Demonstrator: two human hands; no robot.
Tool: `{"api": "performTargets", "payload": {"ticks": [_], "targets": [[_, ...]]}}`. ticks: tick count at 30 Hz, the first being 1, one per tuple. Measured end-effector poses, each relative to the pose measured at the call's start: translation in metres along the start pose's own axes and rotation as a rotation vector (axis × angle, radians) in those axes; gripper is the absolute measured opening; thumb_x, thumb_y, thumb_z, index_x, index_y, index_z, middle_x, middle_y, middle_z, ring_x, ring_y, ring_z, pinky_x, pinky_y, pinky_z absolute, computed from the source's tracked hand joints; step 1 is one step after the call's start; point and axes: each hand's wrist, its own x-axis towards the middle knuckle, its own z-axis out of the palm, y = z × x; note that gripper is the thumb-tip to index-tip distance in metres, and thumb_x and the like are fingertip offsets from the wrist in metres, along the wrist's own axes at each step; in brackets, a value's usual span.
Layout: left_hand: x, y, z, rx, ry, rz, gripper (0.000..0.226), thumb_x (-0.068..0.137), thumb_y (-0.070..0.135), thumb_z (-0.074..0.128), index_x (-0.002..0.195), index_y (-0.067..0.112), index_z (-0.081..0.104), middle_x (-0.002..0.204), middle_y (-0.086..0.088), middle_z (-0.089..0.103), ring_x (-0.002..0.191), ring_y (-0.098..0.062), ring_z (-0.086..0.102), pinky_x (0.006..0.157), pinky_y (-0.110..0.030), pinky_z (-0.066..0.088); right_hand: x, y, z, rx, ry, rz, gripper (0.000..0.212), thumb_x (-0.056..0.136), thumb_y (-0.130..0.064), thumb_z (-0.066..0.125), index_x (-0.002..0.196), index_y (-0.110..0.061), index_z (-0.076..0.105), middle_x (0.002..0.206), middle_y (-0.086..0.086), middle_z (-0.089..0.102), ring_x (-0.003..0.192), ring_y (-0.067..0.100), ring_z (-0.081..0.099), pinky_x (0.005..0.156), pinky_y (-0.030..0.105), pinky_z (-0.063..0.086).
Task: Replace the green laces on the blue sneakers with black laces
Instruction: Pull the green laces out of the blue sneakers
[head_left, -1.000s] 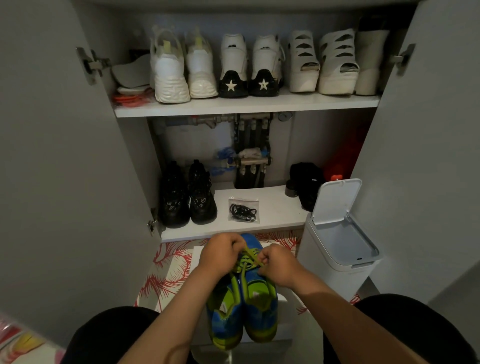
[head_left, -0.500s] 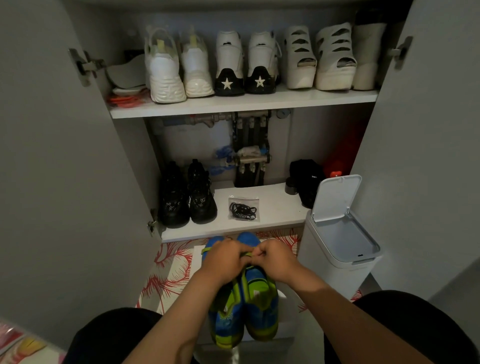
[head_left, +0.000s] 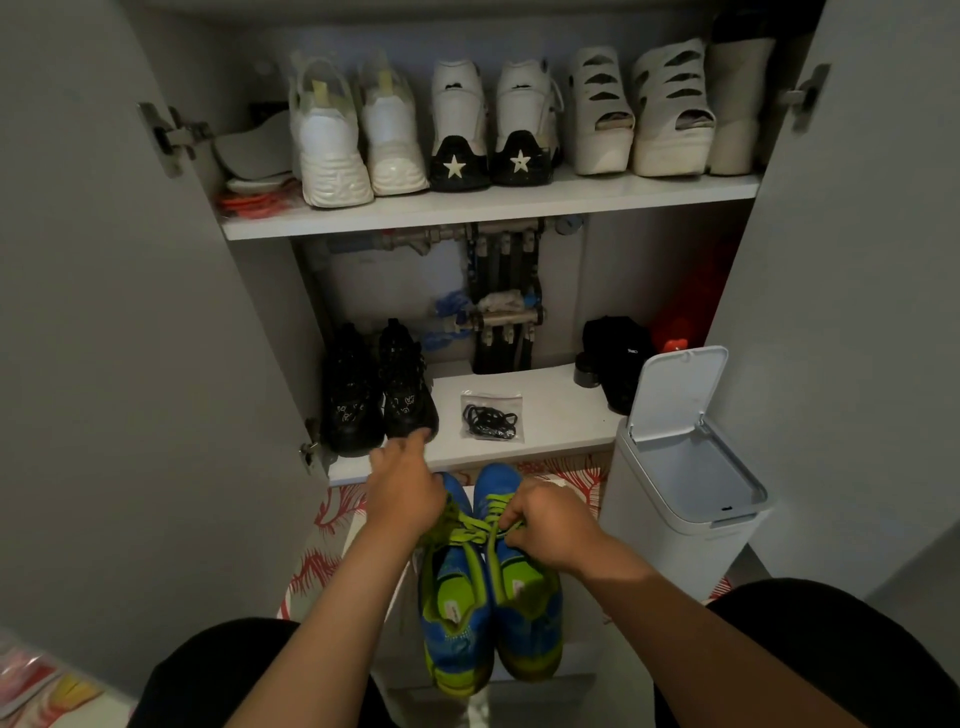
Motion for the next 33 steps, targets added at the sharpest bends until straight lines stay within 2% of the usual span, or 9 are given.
{"api": "performTargets", "payload": {"ticks": [3,6,13,17,20,23,26,30,33], "targets": [[-0.011,0.011,0.010,-0.169,-0.273,0.193,0.032,0.087,0.015,0.066,0.118,0.024,0.067,0.117,-0.001,0.064,0.109,-0.017,0.058,0.094,-0.033,0.049,0.000,-0.007,0.001,-0.113,0.030,-0.032,0.010,0.084,-0.032,0.071,0.090,-0.028,0.078,0.101,-0.005,0.069,0.095,0.017,0.062,0.087,0.032,0.048],[-0.024,0.013,0.020,-0.089,-0.458,0.246,0.016,0.085,0.021,0.068,0.101,0.023,0.070,0.096,0.006,0.068,0.091,-0.013,0.063,0.078,-0.024,0.049,0.000,-0.009,0.000,-0.113,0.040,-0.017,0.010,0.086,-0.031,0.068,0.082,-0.025,0.075,0.093,-0.005,0.065,0.089,0.018,0.062,0.079,0.031,0.048],[-0.019,0.007,0.012,0.142,-0.411,0.283,0.015,0.092,0.030,0.059,0.100,0.023,0.069,0.105,-0.001,0.069,0.101,-0.021,0.063,0.079,-0.028,0.047,-0.001,0.001,-0.002,-0.014,0.058,0.154,0.017,0.084,-0.015,0.057,0.074,-0.028,0.061,0.093,-0.008,0.060,0.089,0.020,0.064,0.080,0.032,0.050],[-0.012,0.008,0.002,0.228,-0.302,0.212,0.022,0.092,0.028,0.049,0.098,0.020,0.069,0.110,-0.006,0.068,0.102,-0.026,0.063,0.080,-0.032,0.049,0.000,0.007,-0.005,-0.008,0.170,0.323,0.015,0.090,-0.021,0.050,0.091,-0.021,0.065,0.103,0.001,0.064,0.093,0.027,0.066,0.078,0.032,0.051],[-0.009,0.002,-0.006,0.381,-0.357,0.098,0.029,0.086,0.034,0.055,0.109,0.020,0.065,0.119,-0.006,0.065,0.109,-0.025,0.062,0.083,-0.031,0.047,-0.001,0.009,-0.006,-0.041,0.167,0.397,0.018,0.089,-0.021,0.053,0.102,-0.019,0.066,0.113,0.004,0.063,0.101,0.028,0.065,0.081,0.033,0.049],[-0.013,0.003,-0.003,0.458,-0.324,0.166,0.031,0.084,0.034,0.057,0.112,0.024,0.066,0.121,-0.006,0.061,0.117,-0.026,0.054,0.092,-0.034,0.044,0.000,0.009,-0.006,0.050,0.097,0.275,0.034,0.085,-0.008,0.058,0.113,-0.024,0.067,0.123,0.001,0.056,0.108,0.024,0.061,0.088,0.031,0.050],[-0.020,0.014,0.008,0.231,-0.274,0.291,0.034,0.083,0.016,0.056,0.110,0.031,0.069,0.121,0.000,0.061,0.120,-0.022,0.047,0.099,-0.034,0.040,-0.002,-0.001,-0.004,0.068,-0.035,0.087,0.047,0.081,-0.007,0.058,0.122,-0.027,0.069,0.125,-0.002,0.056,0.112,0.021,0.059,0.094,0.034,0.050],[-0.028,0.019,0.021,0.141,-0.333,0.324,0.027,0.089,0.024,0.050,0.105,0.026,0.072,0.112,-0.003,0.066,0.114,-0.022,0.052,0.092,-0.037,0.047,-0.004,-0.004,0.001,-0.104,-0.059,0.012,0.021,0.084,-0.033,0.066,0.104,-0.029,0.074,0.115,-0.003,0.060,0.101,0.021,0.062,0.084,0.032,0.051],[-0.028,0.017,0.024,0.154,-0.351,0.311,0.021,0.091,0.027,0.052,0.101,0.026,0.070,0.109,-0.004,0.066,0.107,-0.024,0.057,0.085,-0.039,0.050,-0.003,-0.003,0.000,-0.018,-0.021,0.036,0.014,0.088,-0.036,0.068,0.090,-0.023,0.072,0.106,-0.001,0.060,0.092,0.021,0.062,0.078,0.033,0.050]]}}
